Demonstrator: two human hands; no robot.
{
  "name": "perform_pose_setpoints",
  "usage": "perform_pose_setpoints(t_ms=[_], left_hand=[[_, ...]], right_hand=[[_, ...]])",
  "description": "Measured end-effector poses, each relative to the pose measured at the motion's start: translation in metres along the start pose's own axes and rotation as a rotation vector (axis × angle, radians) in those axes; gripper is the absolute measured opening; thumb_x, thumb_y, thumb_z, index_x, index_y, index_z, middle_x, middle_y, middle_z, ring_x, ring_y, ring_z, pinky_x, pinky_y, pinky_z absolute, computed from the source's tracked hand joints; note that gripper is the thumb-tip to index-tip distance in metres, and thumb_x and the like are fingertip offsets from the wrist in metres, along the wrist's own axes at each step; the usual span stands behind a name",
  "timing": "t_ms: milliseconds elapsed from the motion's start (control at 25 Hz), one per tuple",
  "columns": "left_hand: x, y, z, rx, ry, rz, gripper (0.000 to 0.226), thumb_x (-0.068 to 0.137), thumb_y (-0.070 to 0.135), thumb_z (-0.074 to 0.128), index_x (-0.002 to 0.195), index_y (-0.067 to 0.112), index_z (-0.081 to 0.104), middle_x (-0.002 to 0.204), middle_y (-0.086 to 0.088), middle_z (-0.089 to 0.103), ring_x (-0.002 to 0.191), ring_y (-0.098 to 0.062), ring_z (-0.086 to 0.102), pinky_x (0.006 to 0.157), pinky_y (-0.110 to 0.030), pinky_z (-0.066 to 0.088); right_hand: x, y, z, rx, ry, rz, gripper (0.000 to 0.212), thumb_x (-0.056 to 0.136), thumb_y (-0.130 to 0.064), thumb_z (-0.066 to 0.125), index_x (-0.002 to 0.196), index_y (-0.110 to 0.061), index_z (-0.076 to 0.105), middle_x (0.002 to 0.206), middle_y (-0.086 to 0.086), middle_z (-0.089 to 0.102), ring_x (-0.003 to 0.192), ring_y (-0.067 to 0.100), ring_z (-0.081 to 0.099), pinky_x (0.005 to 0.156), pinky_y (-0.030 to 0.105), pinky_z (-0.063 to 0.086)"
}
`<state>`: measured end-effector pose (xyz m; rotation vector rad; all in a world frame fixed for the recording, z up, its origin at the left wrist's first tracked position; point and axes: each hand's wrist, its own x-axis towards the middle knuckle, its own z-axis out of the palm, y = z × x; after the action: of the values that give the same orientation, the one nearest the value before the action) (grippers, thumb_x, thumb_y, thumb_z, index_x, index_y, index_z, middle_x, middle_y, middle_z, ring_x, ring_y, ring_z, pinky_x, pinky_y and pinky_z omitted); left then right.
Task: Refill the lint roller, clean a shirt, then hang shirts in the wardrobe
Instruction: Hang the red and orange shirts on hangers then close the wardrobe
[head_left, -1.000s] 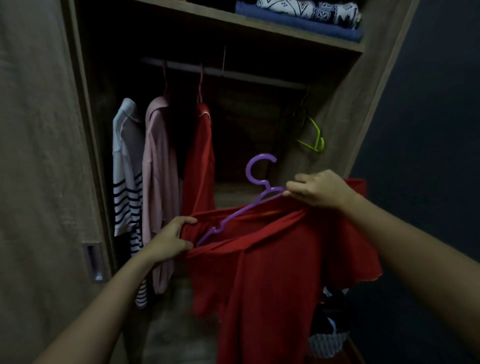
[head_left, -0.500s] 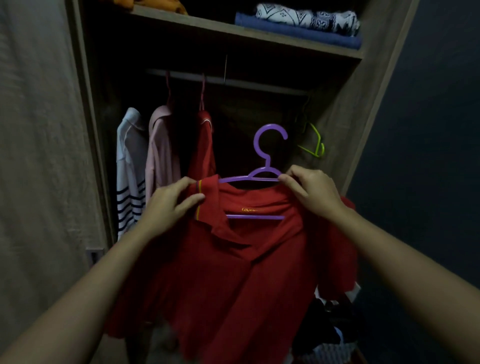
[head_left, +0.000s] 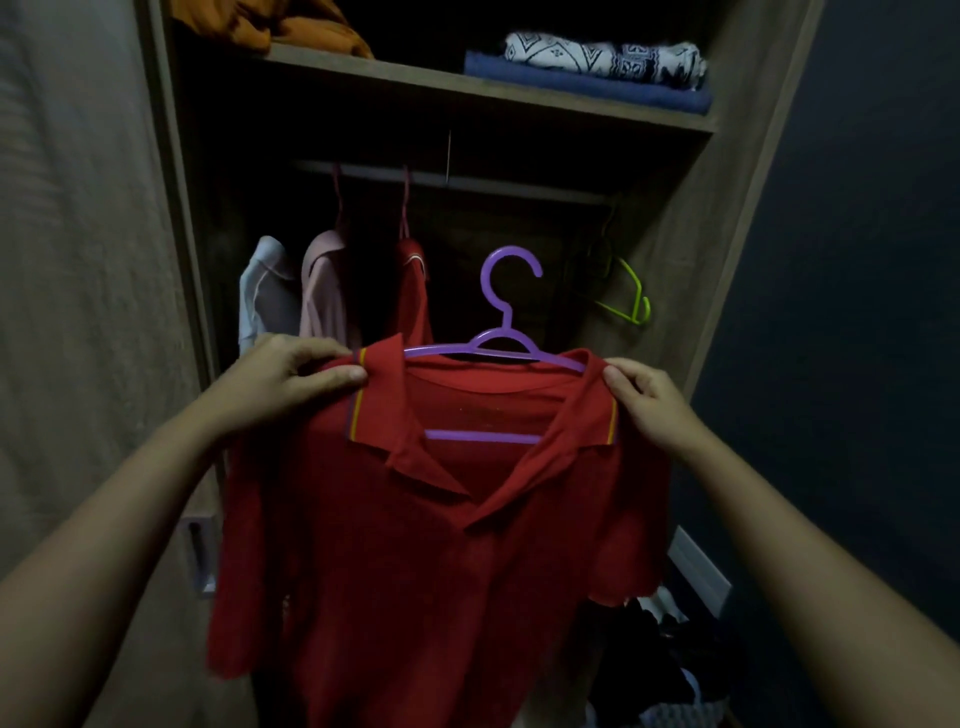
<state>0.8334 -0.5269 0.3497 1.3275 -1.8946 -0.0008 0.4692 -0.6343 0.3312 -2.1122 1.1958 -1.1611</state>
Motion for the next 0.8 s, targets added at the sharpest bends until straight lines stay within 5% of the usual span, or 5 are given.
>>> perform_pose_setpoints(t_ms=[160,400,520,680,800], left_hand=[[-0.002,0.017,0.013,0.016,0.129,0.008,0.029,0.081,0.053,0.051,0.063,0.031,0.053,0.058,0.008,0.058,0.054,0.002,0.051,0.052,-0.014,0.034],[0.005,0.061,0.069,0.365,0.199,-0.122,0.038,0.089,0.053,0.04,0.087,0.018,0.054,0.086,-0.017,0.069,0.086,-0.043,0.063,0.067,-0.042,0.048],[-0.001,0.091,0.083,0.404,0.156,-0.126,0.035,0.094,0.048,0.038,0.098,0.018,0.053,0.097,-0.015,0.068,0.092,-0.043,0.061,0.069,-0.041,0.046],[0.006,0.105,0.073,0.249,0.078,-0.198,0.052,0.088,0.065,0.032,0.11,0.028,0.06,0.103,-0.011,0.068,0.101,-0.041,0.059,0.077,-0.04,0.045],[0.033,0.087,0.064,0.117,0.212,-0.233,0.052,0.089,0.062,0.031,0.106,0.025,0.064,0.09,-0.005,0.069,0.099,-0.034,0.062,0.073,-0.035,0.038]], right_hand=[[0.009,-0.029,0.021,-0.359,0.168,-0.024,0.042,0.089,-0.021,0.057,0.13,-0.018,0.047,0.124,0.01,0.053,0.118,0.023,0.05,0.104,0.04,0.037],[0.012,-0.099,0.088,0.548,-0.105,0.417,0.024,0.099,-0.037,0.034,0.096,-0.018,0.048,0.087,0.001,0.061,0.074,0.009,0.057,0.076,0.026,0.042],[0.017,-0.097,0.093,0.719,-0.024,0.499,0.049,0.098,-0.038,0.036,0.061,-0.012,0.056,0.041,-0.005,0.049,0.04,0.007,0.047,0.049,0.021,0.038],[0.034,-0.096,0.089,0.686,0.124,0.438,0.037,0.083,-0.04,0.061,0.098,-0.008,0.054,0.069,-0.002,0.06,0.058,0.01,0.058,0.053,0.022,0.046],[0.054,-0.089,0.072,0.667,0.14,0.347,0.015,0.075,-0.016,0.072,0.08,-0.01,0.06,0.056,-0.007,0.064,0.054,0.008,0.061,0.051,0.017,0.046]])
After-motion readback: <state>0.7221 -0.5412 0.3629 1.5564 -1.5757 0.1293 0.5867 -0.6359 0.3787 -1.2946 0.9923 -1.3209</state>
